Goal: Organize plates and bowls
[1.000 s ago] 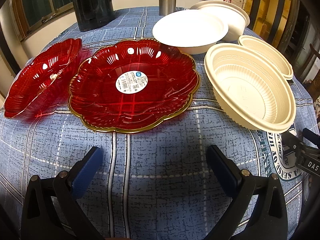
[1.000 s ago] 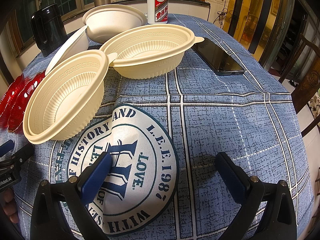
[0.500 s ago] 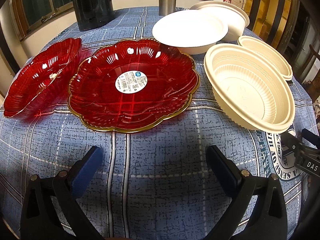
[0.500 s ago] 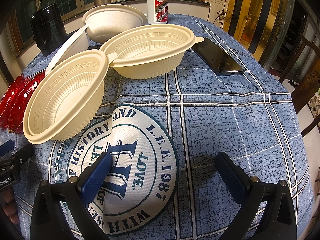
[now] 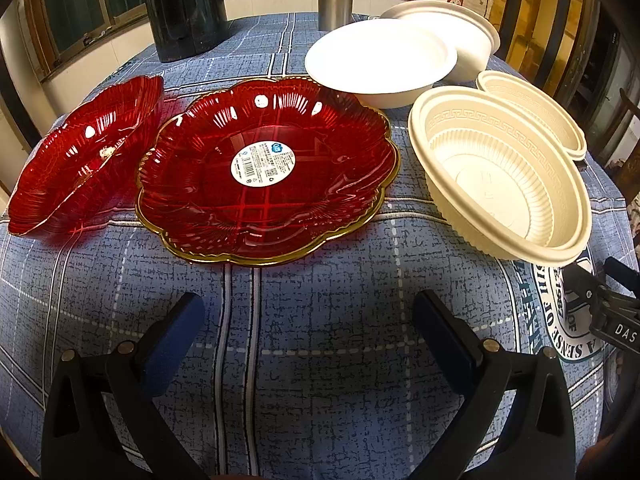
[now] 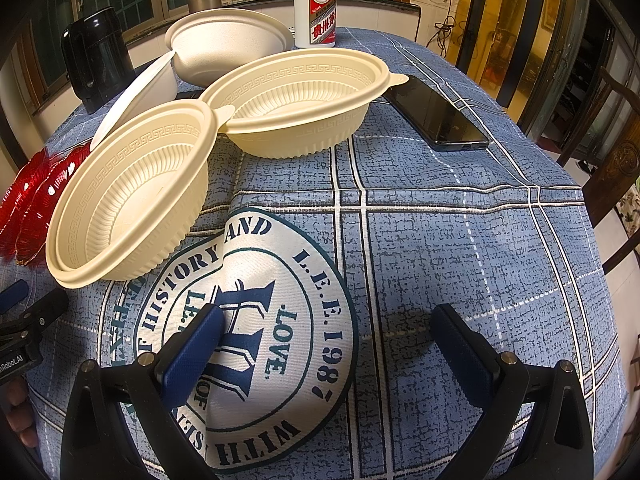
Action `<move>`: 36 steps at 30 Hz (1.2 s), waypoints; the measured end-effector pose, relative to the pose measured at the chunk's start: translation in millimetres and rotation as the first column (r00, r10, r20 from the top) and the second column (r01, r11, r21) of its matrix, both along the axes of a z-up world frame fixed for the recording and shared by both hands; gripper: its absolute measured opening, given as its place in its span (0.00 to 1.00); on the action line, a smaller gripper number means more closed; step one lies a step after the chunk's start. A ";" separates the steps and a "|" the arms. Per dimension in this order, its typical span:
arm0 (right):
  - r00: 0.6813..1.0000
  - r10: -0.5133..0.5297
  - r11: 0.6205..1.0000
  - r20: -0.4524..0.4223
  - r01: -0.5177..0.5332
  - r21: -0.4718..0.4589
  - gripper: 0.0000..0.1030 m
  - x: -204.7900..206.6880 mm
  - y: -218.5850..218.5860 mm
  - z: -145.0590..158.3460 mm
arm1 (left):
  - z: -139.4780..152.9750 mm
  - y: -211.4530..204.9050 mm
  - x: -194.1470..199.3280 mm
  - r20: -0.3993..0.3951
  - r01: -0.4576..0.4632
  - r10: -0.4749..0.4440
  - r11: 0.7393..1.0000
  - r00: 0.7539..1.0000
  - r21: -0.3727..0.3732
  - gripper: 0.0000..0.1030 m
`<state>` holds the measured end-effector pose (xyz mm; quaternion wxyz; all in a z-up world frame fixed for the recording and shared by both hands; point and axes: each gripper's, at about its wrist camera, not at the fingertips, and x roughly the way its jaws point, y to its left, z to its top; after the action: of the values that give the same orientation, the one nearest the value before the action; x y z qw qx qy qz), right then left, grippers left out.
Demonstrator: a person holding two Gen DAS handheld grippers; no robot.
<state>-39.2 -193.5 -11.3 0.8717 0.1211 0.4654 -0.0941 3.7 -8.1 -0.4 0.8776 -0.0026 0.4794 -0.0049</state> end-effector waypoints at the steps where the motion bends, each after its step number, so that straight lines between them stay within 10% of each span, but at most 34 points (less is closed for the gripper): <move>1: 1.000 0.000 1.000 0.000 0.000 0.000 1.00 0.0 0.0 0.0 | -0.2 1.8 1.2 -0.002 -0.020 0.020 1.000 1.000 -0.001 1.00; 36: 1.000 0.000 1.000 0.000 0.000 0.000 1.00 -0.1 0.0 0.2 | -0.3 14.7 6.8 -0.007 -0.139 0.139 0.990 0.990 0.005 1.00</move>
<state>-39.2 -193.5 -11.1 0.8716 0.1211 0.4656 -0.0941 10.5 6.5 -0.6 0.8740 -0.0339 0.4813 0.0574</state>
